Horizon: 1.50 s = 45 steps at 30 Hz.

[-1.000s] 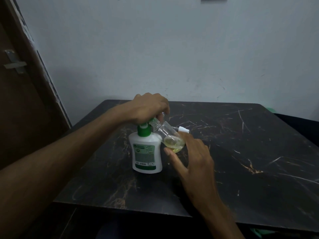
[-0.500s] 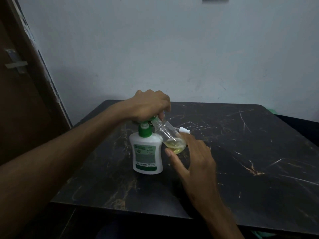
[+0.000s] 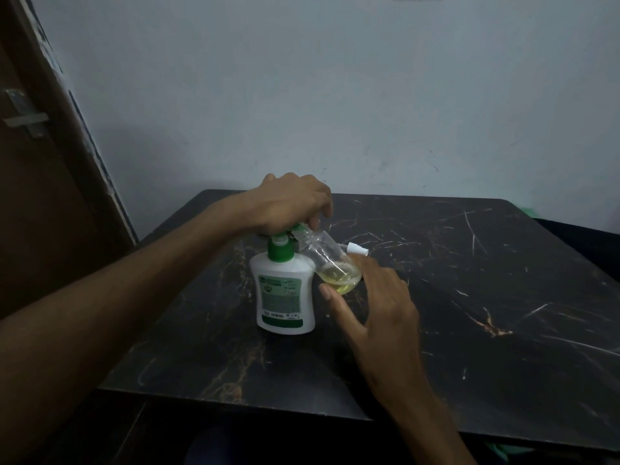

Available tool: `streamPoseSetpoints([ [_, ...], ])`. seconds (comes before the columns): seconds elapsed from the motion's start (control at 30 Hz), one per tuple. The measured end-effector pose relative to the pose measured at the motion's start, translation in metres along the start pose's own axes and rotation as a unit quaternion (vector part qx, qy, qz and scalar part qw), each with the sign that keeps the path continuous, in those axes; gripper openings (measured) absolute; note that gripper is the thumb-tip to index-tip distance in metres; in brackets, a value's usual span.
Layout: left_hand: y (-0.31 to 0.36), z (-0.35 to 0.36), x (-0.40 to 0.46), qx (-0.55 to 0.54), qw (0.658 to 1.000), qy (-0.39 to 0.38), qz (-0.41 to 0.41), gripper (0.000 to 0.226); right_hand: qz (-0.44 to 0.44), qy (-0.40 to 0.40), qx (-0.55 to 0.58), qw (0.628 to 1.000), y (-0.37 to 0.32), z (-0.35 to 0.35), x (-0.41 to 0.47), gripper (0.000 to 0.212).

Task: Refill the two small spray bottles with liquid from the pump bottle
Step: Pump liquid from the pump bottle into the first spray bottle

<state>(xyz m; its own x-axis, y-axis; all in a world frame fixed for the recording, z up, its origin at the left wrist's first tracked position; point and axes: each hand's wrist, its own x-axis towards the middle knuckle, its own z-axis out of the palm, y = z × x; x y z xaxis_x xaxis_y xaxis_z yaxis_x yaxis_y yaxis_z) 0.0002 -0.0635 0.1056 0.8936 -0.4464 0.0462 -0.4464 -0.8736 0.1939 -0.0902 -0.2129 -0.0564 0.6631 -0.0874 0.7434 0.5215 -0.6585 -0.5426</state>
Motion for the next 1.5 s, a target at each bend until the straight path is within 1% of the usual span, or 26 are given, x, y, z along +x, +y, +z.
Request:
streamPoseSetpoints([
  [0.13,-0.0017,0.0015,-0.0001,0.032,0.999,0.001,0.003,0.032,0.003,-0.008,-0.004,1.0,0.0001,-0.0003,-0.0003,0.043],
  [0.23,0.001,-0.0025,0.0004,0.009,1.0,0.006,-0.007,0.031,0.003,-0.004,0.002,1.0,0.0002,-0.0001,-0.0007,0.043],
  [0.43,-0.0021,0.0028,0.0012,0.009,1.0,-0.002,0.001,0.031,0.003,-0.012,0.002,1.0,0.001,0.0004,-0.0001,0.042],
  [0.57,-0.0013,-0.0002,-0.0005,-0.004,1.0,0.005,-0.003,0.031,-0.003,-0.002,0.002,1.0,-0.0002,-0.0005,-0.0003,0.04],
  [0.7,0.0012,-0.0033,0.0009,0.013,1.0,-0.002,0.0,0.035,-0.006,0.001,0.002,1.0,-0.0006,-0.0005,0.0002,0.04],
  [0.77,-0.0006,0.0,0.0,-0.008,1.0,-0.01,0.003,0.038,-0.004,-0.002,-0.004,1.0,-0.0002,-0.0003,0.0001,0.041],
  [0.83,-0.0027,0.0032,-0.0013,-0.016,1.0,-0.015,0.006,0.035,-0.004,-0.004,-0.006,1.0,-0.0003,-0.0003,-0.0002,0.04],
  [0.97,0.0012,-0.0033,-0.003,-0.022,1.0,0.0,0.002,0.042,-0.002,-0.005,0.001,1.0,-0.0008,-0.0009,-0.0005,0.037],
  [1.07,0.0015,-0.005,-0.0002,-0.002,1.0,-0.001,0.007,0.034,-0.008,0.001,0.003,1.0,-0.0005,-0.0008,-0.0002,0.039],
  [1.17,-0.0021,-0.0001,0.0004,0.008,1.0,-0.014,0.015,0.034,-0.005,-0.002,-0.003,1.0,-0.0001,0.0001,0.0002,0.041],
  [1.27,-0.0042,0.0009,0.0002,0.045,0.998,-0.014,0.029,0.031,-0.006,-0.006,-0.004,1.0,-0.0007,0.0002,-0.0005,0.041],
  [1.43,0.003,-0.0062,0.0026,0.077,0.997,-0.011,0.024,0.03,-0.001,-0.006,0.004,1.0,-0.0003,0.0,-0.0004,0.04],
  [1.5,0.0025,-0.0038,0.0039,0.049,0.998,-0.015,0.022,0.028,0.001,-0.003,0.005,1.0,0.0001,0.0004,-0.0001,0.04],
])
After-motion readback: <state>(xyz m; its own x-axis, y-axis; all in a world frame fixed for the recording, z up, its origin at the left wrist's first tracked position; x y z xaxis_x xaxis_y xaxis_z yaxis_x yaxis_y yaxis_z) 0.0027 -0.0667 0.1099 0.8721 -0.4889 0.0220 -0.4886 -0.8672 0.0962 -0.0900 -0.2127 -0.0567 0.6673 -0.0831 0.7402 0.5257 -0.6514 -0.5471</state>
